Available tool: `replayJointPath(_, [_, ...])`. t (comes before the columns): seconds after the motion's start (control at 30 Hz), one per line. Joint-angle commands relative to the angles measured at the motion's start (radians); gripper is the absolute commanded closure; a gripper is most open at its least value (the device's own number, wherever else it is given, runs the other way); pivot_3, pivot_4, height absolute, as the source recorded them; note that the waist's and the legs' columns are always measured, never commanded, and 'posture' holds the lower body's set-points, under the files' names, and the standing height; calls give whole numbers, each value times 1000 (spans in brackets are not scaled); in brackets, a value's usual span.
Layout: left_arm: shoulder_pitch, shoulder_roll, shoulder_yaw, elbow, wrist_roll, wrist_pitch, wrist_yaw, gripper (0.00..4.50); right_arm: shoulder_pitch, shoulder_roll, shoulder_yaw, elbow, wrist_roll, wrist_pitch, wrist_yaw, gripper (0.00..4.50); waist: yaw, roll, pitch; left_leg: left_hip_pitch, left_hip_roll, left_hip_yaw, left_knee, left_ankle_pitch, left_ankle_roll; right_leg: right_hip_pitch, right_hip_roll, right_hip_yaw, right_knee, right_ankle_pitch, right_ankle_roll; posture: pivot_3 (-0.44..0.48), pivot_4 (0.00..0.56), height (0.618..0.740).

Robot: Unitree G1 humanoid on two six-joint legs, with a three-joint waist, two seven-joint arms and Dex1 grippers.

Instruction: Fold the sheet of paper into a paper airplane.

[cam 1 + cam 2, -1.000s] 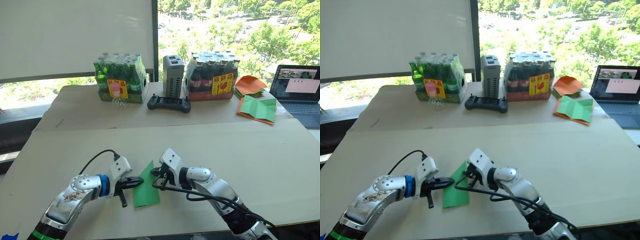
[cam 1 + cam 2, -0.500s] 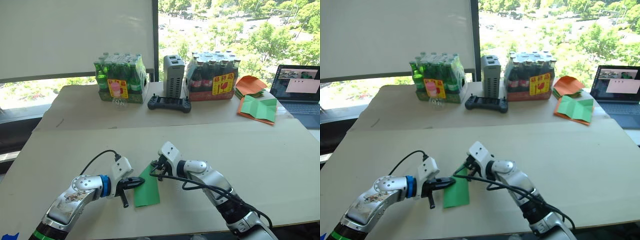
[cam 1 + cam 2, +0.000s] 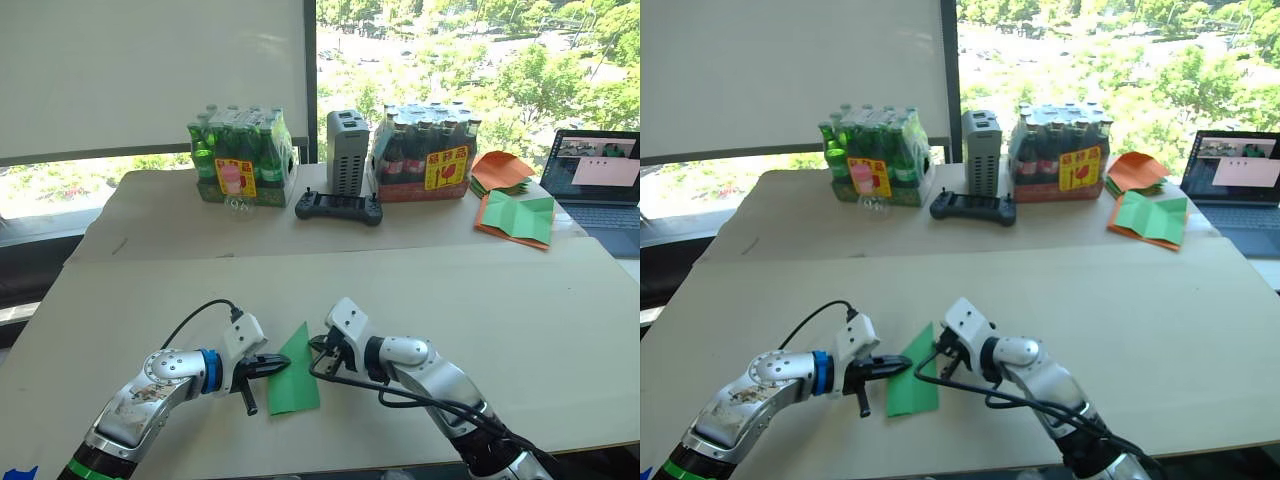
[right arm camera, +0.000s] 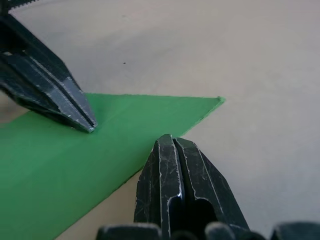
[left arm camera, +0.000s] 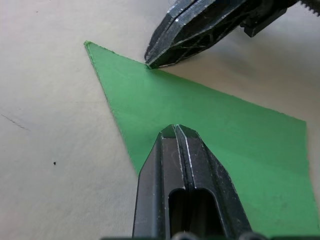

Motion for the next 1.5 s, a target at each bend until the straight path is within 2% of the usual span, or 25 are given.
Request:
replayJointPath(0.03, [5,-2,-23,20,16,13,-3,4481,50,-24,74,-21,15,85,38,4500,0,0,0,0,0,0,0,0,0,0,0,0,0,0,0,0,150,719])
replayJointPath(0.3, [8,0,-23,17,17,15,-5,4481,80,-64,121,-91,25,148,71,4500,0,1,0,1,0,0,-1,0,0,1,0,0,-1,0,0,0,150,719])
replayJointPath(0.53, [16,0,-22,11,18,17,-1,4481,64,-94,156,-97,1,96,96,4500,-1,1,0,7,1,0,-3,-1,1,6,0,0,-3,0,0,0,150,719])
replayJointPath(0.83, [18,1,-25,12,21,13,-2,4481,5,-42,24,-83,25,-12,79,4500,-2,1,0,10,10,3,-10,0,-2,8,8,0,-11,2,-4,0,150,719])
replayJointPath(0.97, [16,1,-26,12,21,14,-3,4481,8,-39,45,-56,13,-32,86,4500,0,1,0,10,16,4,-10,-1,-5,7,14,0,-12,3,-6,0,150,719])
replayJointPath(1.23, [17,3,-21,9,19,17,-2,4481,49,-65,104,-23,-10,-10,104,4500,0,1,0,10,16,4,-11,-2,-5,7,14,0,-12,4,-6,0,150,719])
replayJointPath(1.5, [20,8,-18,6,19,16,-4,4481,76,-121,155,-76,10,22,173,4500,0,1,0,11,16,4,-12,-2,-5,7,14,0,-13,4,-6,0,150,719])
